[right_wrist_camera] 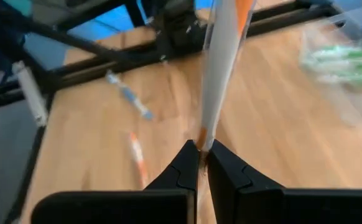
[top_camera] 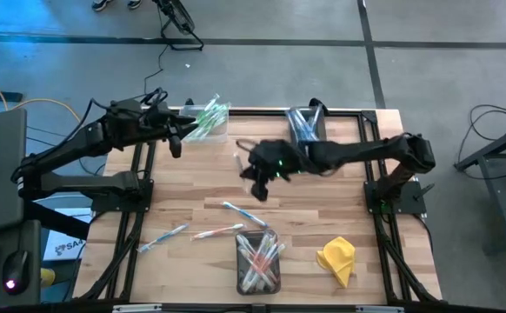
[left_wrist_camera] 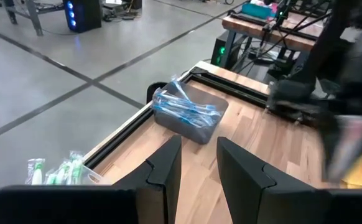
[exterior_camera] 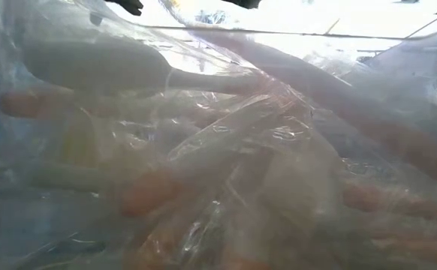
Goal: Pick & Place Toothbrushes
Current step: Put the orange toothbrush into the bottom black bin
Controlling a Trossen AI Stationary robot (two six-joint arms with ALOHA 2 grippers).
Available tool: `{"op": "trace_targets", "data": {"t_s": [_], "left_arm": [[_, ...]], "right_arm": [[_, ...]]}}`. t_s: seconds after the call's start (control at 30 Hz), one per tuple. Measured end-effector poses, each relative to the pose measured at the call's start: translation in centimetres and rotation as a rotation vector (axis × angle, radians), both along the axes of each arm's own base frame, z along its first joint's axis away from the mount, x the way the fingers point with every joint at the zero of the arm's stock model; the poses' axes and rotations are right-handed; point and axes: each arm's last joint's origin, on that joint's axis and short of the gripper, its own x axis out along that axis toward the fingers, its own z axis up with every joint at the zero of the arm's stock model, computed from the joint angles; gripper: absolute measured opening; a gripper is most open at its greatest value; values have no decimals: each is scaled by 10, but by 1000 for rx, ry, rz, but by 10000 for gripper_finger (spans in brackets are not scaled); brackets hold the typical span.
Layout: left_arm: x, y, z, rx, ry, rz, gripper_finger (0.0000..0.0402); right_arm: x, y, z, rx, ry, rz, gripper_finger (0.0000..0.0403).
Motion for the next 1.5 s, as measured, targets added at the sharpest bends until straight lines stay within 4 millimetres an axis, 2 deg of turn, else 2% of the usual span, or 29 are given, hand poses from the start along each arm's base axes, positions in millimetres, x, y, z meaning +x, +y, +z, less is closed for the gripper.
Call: {"op": "trace_targets", "data": {"t_s": [0.17, 0.4, 0.7, 0.9, 1.27, 1.5], "left_arm": [[2, 1, -1, -38, -10, 9, 100], [5, 2, -3, -130, -41, 29, 100], [9, 3, -4, -153, -37, 33, 100], [11, 4, -6, -157, -27, 34, 100], [12, 5, -6, -158, -25, 33, 100], [12, 4, -6, -158, -25, 33, 100]], "right_arm": [[-10, 37, 8, 29, -7, 2, 9], [-17, 75, 9, 102, -16, -22, 9], [-28, 111, 10, 186, -59, -186, 9], [-37, 133, 5, 262, -34, -222, 9], [-65, 174, -17, 314, 152, -250, 9], [-53, 192, -46, 292, 193, -236, 9]]}}
